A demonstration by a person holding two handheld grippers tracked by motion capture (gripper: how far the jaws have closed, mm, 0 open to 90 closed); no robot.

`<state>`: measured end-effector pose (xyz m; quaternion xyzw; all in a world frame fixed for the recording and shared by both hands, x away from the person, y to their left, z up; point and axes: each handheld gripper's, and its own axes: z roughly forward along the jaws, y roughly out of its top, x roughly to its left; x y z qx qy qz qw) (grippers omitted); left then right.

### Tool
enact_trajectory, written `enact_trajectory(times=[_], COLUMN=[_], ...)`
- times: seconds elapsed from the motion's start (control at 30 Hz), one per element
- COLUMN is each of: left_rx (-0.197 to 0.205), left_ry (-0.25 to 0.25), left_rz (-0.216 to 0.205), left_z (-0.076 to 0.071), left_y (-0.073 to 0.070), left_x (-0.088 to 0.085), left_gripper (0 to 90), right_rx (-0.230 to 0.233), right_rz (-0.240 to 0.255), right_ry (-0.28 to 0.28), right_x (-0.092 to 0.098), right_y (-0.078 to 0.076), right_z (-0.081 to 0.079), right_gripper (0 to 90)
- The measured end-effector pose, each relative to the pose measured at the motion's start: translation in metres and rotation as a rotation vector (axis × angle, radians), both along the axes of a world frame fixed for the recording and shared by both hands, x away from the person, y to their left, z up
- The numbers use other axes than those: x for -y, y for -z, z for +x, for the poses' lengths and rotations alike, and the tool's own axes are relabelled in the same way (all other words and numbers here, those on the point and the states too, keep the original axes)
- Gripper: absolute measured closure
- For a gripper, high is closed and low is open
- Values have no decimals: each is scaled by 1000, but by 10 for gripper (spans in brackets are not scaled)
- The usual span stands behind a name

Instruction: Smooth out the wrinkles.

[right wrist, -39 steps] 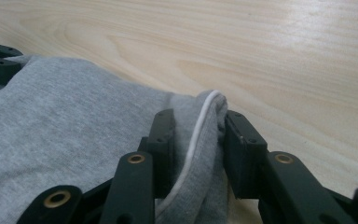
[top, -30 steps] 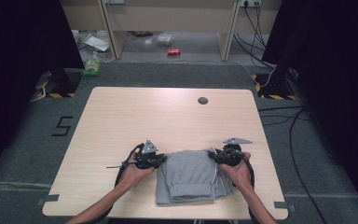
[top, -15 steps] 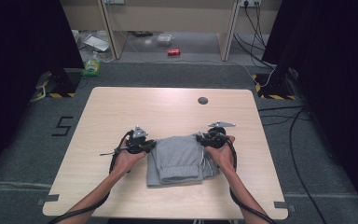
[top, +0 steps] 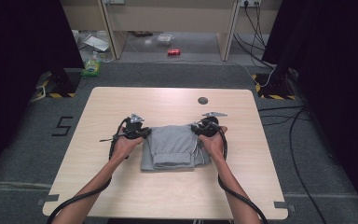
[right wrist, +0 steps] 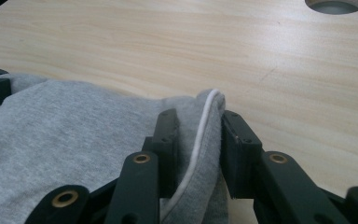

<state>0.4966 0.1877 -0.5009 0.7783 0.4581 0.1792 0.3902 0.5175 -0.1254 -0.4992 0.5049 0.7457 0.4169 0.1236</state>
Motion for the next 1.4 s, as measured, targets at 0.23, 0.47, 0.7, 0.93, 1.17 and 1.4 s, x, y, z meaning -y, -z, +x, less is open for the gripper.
enact_trajectory(times=[0.23, 0.47, 0.7, 0.93, 1.17, 1.4], left_rx=[-28, -67, -65, -68, -76, -87], left_ry=[-18, -54, -50, -70, -83, -19], left_rz=[-7, -31, -7, -38, -126, -137], left_z=[6, 7, 7, 4, -8, -38], left_y=[4, 7, 10, 7, -5, -18], left_x=[-1, -14, -12, -17, -30, -35], left_gripper=[806, 745, 731, 644, 507, 425], right_rx=[-21, -16, -20, -28, 11, 27], right_rz=[-15, 27, 18, 27, 45, 20], right_ry=[5, 48, 76, 92, 68, 28], right_x=[-4, 8, 12, 12, 26, 43], right_y=[3, 2, 5, 6, -13, -26], right_z=[10, 10, 10, 8, -5, -27], right_gripper=[668, 553, 504, 452, 416, 404])
